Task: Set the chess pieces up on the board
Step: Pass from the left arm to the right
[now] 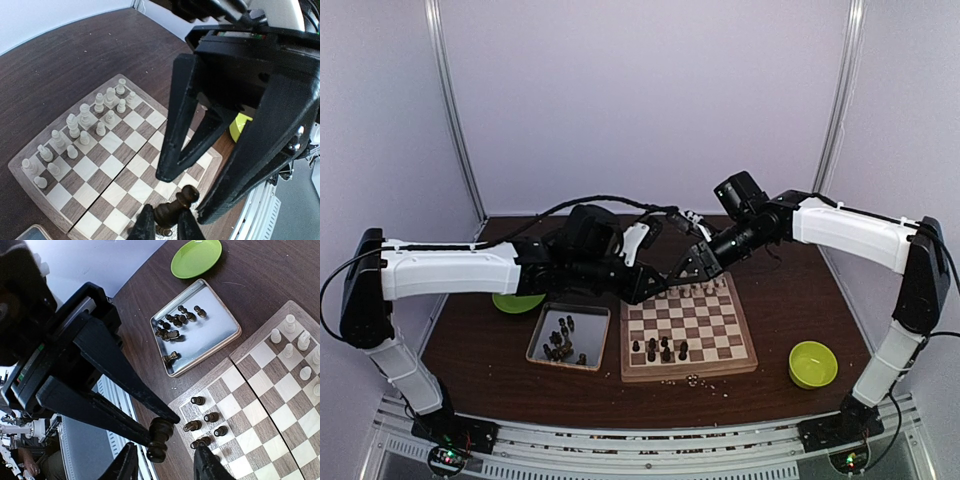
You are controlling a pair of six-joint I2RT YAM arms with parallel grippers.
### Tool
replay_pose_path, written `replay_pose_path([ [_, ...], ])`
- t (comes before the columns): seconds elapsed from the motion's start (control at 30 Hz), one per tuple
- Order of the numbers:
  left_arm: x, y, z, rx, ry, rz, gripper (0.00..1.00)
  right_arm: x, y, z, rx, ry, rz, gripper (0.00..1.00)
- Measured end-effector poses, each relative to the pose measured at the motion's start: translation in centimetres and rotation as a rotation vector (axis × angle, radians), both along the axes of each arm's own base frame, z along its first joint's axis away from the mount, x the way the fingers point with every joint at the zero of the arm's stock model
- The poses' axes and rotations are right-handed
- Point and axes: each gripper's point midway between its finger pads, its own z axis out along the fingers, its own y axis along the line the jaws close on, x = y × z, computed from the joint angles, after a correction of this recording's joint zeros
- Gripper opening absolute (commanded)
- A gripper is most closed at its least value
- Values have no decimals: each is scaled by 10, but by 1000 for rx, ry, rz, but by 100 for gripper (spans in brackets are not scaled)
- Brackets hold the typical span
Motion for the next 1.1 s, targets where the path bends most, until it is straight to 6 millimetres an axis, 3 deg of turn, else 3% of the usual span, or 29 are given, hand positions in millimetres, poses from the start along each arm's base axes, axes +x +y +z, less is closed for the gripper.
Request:
replay_pose_path([
  [0.37, -2, -3, -4, 0, 12, -10, 12, -1, 4, 6, 37, 17, 8, 11],
  [0.57, -2, -3, -4, 1, 15, -6, 14, 1, 4, 5, 36, 19, 3, 4],
  [0.9, 1, 0, -8, 18, 15, 13, 28, 4, 1, -1, 4, -28, 4, 1],
  [1.1, 3, 13, -25, 74, 15, 56, 35, 15, -24, -12, -98, -140, -18, 0],
])
